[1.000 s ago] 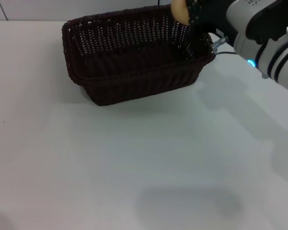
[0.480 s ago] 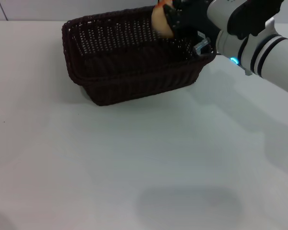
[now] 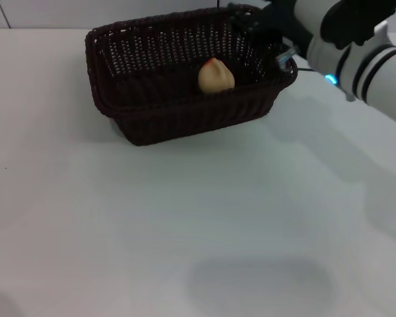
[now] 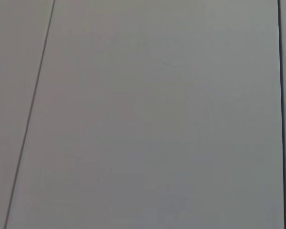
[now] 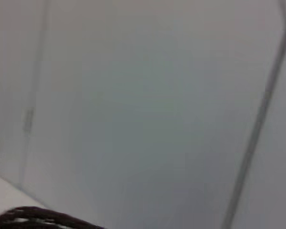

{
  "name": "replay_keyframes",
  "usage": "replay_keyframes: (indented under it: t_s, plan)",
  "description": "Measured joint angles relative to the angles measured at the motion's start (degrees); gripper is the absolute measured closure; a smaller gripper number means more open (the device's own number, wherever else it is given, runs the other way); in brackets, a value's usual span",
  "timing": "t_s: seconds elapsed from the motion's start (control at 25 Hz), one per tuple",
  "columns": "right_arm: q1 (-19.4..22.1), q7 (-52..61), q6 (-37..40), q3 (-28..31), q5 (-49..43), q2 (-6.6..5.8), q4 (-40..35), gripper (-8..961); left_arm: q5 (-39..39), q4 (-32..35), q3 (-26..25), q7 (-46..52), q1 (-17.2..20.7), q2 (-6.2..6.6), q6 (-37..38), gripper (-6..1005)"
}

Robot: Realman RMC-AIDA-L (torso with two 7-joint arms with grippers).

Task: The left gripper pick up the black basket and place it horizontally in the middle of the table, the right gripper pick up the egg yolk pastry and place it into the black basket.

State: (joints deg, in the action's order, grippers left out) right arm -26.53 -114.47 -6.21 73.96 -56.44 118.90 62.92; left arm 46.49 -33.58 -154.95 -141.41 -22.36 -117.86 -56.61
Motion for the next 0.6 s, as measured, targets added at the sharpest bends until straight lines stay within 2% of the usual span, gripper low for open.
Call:
replay_keyframes:
  t_s: [0.12,0.44,0.6]
  plan:
    - [4.0,-0.8,5.3,-0.5,0.0,0.19,4.4,396,0.0,0.1,0.1,0.0,-0.1,0.00,0.0,637]
    - [17.8,-1.6,12.7,1.0,0.4,0.59,17.1,396,0.0,0.2,0.5,0.1,-0.3,0.00,0.0,637]
    - [22.1,0.2,19.6,1.4,0.5,0.64,20.8,396,0.0,0.2,0.6,0.2,-0.4,0.00,0.0,637]
